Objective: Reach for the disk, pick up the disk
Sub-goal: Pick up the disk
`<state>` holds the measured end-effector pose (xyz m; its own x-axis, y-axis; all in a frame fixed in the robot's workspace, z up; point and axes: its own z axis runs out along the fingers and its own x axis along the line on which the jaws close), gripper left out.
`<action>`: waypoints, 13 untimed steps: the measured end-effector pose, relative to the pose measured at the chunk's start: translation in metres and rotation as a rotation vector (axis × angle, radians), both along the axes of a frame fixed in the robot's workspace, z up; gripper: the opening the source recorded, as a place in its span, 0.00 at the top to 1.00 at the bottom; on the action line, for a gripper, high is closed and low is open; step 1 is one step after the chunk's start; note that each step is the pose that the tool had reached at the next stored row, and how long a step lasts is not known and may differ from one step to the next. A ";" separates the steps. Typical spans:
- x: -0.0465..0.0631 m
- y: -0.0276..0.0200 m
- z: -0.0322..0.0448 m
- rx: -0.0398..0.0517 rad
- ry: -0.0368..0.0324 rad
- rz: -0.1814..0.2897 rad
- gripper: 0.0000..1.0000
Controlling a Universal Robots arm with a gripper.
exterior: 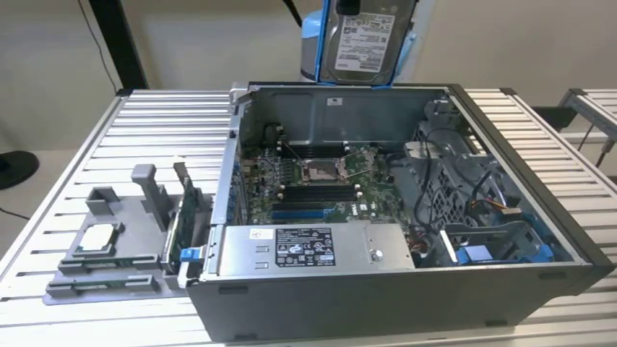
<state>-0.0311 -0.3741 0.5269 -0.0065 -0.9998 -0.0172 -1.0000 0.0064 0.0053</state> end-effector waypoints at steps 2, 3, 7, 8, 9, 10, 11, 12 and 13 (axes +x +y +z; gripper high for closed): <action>0.008 -0.0007 -0.0001 0.0002 0.0009 0.000 1.00; 0.011 -0.0011 -0.0001 0.0002 0.0014 0.000 1.00; 0.025 -0.0038 -0.0001 0.0001 0.0035 0.000 1.00; 0.028 -0.0046 0.0000 0.0001 0.0041 0.000 1.00; 0.031 -0.0056 -0.0001 0.0001 0.0048 0.000 1.00; 0.034 -0.0068 0.0000 0.0000 0.0057 0.000 1.00; 0.037 -0.0081 0.0000 0.0001 0.0066 0.000 1.00; 0.040 -0.0095 0.0000 0.0001 0.0075 0.000 1.00; 0.043 -0.0109 0.0000 0.0001 0.0084 0.000 1.00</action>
<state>0.0115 -0.3851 0.5269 -0.0066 -0.9998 -0.0173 -0.9999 0.0064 0.0137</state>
